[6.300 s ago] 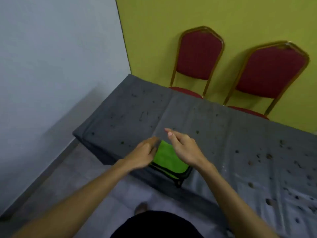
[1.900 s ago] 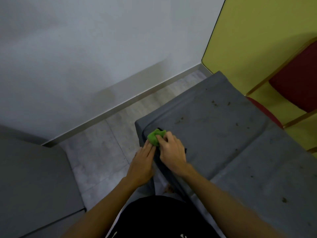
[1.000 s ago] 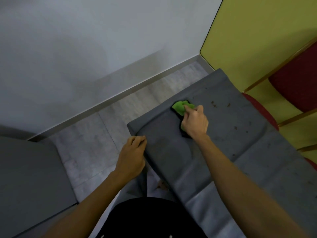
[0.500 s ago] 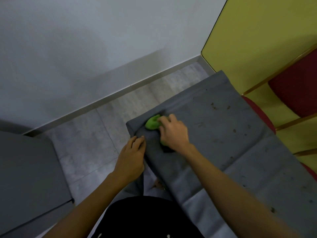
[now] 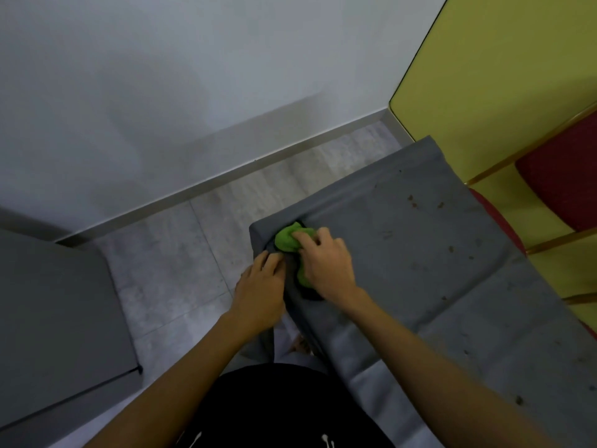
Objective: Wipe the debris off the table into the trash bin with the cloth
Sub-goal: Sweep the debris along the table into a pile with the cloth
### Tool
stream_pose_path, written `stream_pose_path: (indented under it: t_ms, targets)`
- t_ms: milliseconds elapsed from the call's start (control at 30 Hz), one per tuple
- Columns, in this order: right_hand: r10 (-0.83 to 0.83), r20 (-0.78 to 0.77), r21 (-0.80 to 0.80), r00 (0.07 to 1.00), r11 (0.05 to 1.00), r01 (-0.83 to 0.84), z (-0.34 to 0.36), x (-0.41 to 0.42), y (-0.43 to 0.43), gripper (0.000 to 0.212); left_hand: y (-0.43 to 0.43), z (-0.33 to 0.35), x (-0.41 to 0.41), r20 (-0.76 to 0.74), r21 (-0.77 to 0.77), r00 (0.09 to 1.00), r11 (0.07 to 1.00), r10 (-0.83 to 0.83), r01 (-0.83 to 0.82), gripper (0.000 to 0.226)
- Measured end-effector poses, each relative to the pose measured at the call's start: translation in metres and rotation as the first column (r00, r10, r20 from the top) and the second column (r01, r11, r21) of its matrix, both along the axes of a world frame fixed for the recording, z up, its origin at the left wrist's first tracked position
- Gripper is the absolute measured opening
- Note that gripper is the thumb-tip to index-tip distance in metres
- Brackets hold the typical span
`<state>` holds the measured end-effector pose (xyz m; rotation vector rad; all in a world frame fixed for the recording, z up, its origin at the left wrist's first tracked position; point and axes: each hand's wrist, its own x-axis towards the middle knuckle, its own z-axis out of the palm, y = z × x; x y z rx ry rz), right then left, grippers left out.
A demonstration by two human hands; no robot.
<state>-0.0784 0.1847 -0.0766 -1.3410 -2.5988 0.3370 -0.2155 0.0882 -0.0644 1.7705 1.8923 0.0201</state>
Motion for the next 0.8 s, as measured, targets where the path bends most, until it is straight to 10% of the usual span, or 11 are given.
stream_pose_path:
  t_ms: [267,600,800]
  targets:
    - [-0.512,0.096,-0.046,0.854,0.855,0.517,0.021,0.076,0.106,0.034,0.032,-0.001,-0.006,0.156,0.016,0.987,0.999,0.041,-0.044,0.053]
    - [-0.018,0.061,0.046,0.998,0.999,0.015,0.006,0.056,0.080,0.032,0.056,-0.014,0.069,-0.127,-0.031,0.984,0.992,-0.127,0.124,0.074]
    - [-0.556,0.118,-0.018,0.823,0.827,0.561,0.004,0.121,0.177,0.040,0.065,-0.007,0.063,-0.090,-0.032,0.987,0.991,-0.134,0.131,0.074]
